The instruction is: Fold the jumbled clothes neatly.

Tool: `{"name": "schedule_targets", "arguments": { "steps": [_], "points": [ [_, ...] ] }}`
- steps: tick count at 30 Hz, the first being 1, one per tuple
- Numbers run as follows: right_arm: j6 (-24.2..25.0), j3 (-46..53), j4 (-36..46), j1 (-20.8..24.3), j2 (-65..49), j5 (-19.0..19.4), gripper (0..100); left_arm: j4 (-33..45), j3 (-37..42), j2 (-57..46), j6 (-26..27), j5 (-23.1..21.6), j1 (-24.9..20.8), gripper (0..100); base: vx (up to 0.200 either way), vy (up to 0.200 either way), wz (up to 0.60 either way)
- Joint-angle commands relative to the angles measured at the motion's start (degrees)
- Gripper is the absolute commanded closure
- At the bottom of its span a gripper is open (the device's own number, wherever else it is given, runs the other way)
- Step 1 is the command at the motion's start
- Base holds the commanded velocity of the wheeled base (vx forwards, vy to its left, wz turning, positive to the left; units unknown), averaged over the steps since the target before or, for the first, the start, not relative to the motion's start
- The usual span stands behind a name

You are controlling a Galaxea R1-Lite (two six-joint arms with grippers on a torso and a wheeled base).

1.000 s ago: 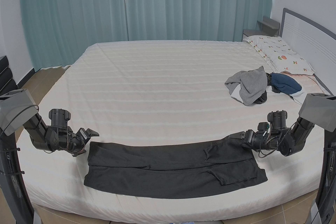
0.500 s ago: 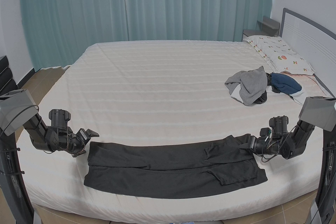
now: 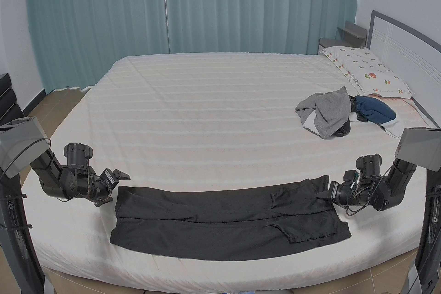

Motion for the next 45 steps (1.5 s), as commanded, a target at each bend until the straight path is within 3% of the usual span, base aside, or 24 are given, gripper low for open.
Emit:
{"name": "schedule_targets", "arguments": {
  "steps": [1, 7, 12, 20, 24, 36, 37, 45],
  "points": [
    [-0.03, -0.71, 0.22, 0.29, -1.97, -0.94, 0, -0.03, 0.01, 0.09, -0.03, 0.01, 0.03, 0, 0.0, 0.0, 0.0],
    [0.58, -2.55, 0.84, 1.61, -5.49, -2.34, 0, -0.03, -0.08, 0.09, -0.03, 0.01, 0.03, 0, 0.0, 0.0, 0.0],
    [0.85, -3.43, 1.72, 8.03, -6.11, -5.33, 0, -0.03, 0.01, 0.09, -0.03, -0.08, 0.03, 0, 0.0, 0.0, 0.0],
    [-0.03, -14.24, 14.46, 16.2, -4.96, -9.99, 0, -0.03, 0.01, 0.09, -0.03, 0.01, 0.03, 0, 0.0, 0.0, 0.0],
    [-3.37, -17.32, 16.31, 18.49, -1.97, -13.86, 0, -0.03, -0.08, 0.09, 0.06, 0.01, 0.03, 0, 0.0, 0.0, 0.0],
    [-12.78, -19.34, 15.78, 19.19, 3.12, -18.87, 0, -0.03, 0.01, 0.09, 0.06, 0.01, 0.03, 0, 0.0, 0.0, 0.0],
    [-12.87, -19.6, 15.78, 19.19, 3.39, -19.22, 100, -0.03, 0.01, 0.09, 0.06, 0.01, -0.06, 0, 0.0, 0.0, 0.0],
    [-13.48, -21.54, 15.6, 19.19, 4.27, -20.63, 100, -0.03, 0.01, 0.09, 0.15, 0.01, -0.06, 0, 0.0, 0.0, 0.0]
  ]
}}
